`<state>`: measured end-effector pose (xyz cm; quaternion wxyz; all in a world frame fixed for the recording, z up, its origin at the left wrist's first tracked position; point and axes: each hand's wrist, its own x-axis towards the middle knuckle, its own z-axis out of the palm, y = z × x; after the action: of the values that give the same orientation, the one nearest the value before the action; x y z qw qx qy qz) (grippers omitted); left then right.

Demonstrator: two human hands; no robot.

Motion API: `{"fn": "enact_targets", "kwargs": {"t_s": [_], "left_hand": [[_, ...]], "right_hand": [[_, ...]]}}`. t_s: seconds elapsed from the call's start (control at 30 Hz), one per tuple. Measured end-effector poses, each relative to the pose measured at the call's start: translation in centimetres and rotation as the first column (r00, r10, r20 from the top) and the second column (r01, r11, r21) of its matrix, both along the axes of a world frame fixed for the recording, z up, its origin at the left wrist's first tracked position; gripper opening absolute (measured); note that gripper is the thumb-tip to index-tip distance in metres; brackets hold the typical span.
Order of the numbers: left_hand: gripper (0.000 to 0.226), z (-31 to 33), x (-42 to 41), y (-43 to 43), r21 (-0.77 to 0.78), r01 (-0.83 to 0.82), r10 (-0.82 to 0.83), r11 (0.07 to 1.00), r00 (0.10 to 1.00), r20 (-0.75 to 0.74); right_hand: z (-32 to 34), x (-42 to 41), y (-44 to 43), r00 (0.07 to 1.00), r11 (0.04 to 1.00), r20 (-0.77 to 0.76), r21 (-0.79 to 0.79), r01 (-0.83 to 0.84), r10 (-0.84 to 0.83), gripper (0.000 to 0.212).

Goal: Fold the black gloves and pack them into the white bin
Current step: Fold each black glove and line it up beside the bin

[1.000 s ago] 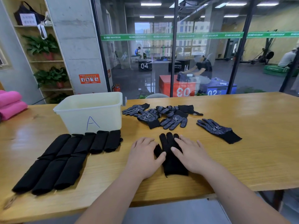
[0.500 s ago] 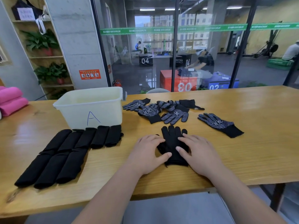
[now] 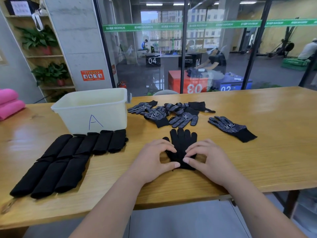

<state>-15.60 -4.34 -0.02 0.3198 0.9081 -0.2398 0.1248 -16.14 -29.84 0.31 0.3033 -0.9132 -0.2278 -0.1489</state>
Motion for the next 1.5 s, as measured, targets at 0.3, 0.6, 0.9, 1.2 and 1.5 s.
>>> {"fn": "enact_targets", "kwargs": {"t_s": [0.3, 0.6, 0.9, 1.2, 1.5], "left_hand": [[0.017, -0.2, 0.1, -0.1, -0.002, -0.027, 0.027, 1.000, 0.999, 0.028], [0.043, 0.0, -0.1, -0.3, 0.085, -0.009, 0.003, 0.996, 0.997, 0.074], [0.011, 0.0, 0.0, -0.5, 0.037, -0.037, 0.034, 0.999, 0.995, 0.089], [0.022, 0.2, -0.3, -0.6, -0.088, -0.116, 0.111, 0.989, 0.992, -0.059], [0.006, -0.3, 0.4, -1.1, 0.090, -0.138, 0.128, 0.986, 0.986, 0.107]], "right_hand": [[-0.4, 0.0, -0.1, 0.998, 0.997, 0.007, -0.034, -0.062, 0.063, 0.024], [-0.3, -0.3, 0.2, 0.997, 0.996, 0.045, -0.046, 0.071, -0.069, 0.015], [0.2, -0.8, 0.2, 0.998, 0.998, -0.021, -0.036, 0.057, -0.058, 0.033], [0.1, 0.1, 0.1, 0.983, 0.983, -0.152, 0.135, 0.128, -0.107, 0.026], [-0.8, 0.2, 0.8, 0.968, 0.961, 0.135, -0.152, 0.229, -0.210, 0.011]]}}
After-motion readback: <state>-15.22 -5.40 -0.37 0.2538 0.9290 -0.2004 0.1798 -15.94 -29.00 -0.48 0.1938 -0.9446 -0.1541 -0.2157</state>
